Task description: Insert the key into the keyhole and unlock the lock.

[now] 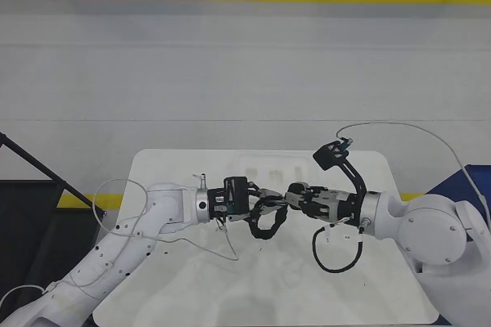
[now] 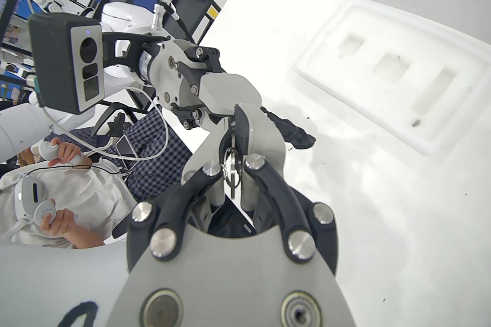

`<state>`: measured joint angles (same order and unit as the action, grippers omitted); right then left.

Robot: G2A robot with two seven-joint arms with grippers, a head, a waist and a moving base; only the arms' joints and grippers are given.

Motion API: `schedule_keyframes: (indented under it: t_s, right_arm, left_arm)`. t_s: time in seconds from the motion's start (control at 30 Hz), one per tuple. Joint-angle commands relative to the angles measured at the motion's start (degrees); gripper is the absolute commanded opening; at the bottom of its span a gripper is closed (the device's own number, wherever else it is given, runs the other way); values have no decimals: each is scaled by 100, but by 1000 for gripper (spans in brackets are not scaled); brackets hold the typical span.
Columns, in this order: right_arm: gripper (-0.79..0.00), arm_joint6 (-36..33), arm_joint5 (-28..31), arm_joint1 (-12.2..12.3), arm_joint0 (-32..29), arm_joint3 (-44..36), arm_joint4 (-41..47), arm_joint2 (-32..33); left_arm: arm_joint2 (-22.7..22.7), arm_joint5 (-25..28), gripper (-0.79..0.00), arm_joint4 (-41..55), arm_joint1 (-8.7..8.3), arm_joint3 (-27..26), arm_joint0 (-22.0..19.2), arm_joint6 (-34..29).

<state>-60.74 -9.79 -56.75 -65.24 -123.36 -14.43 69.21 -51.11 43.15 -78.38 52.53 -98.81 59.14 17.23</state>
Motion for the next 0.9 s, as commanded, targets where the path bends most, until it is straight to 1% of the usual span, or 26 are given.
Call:
schedule_keyframes:
  t_s: [0.0, 0.53, 0.6, 0.63, 0.7, 0.87]
  right_arm:
    - [-785, 56, 46, -2, -13, 26, 82, 14]
    - [-785, 182, 246, -2, -14, 183, 321, -18]
    - [-705, 202, 265, -4, -6, 198, 343, -26]
    - [-683, 219, 272, -4, -2, 206, 352, -24]
    - [-563, 244, 294, -4, 4, 226, 377, -16]
    - [-566, 295, 383, -5, 14, 330, 488, 4]
  left_arm:
    - [-18, 25, -785, 24, 9, 34, 11, 48]
    - [-101, 269, -785, 174, 98, 210, 36, 315]
    - [-107, 287, -785, 169, 109, 233, 32, 322]
    - [-110, 287, -785, 174, 115, 246, 32, 324]
    - [-110, 306, -785, 190, 128, 269, 33, 329]
    - [-86, 391, -785, 280, 169, 378, 19, 363]
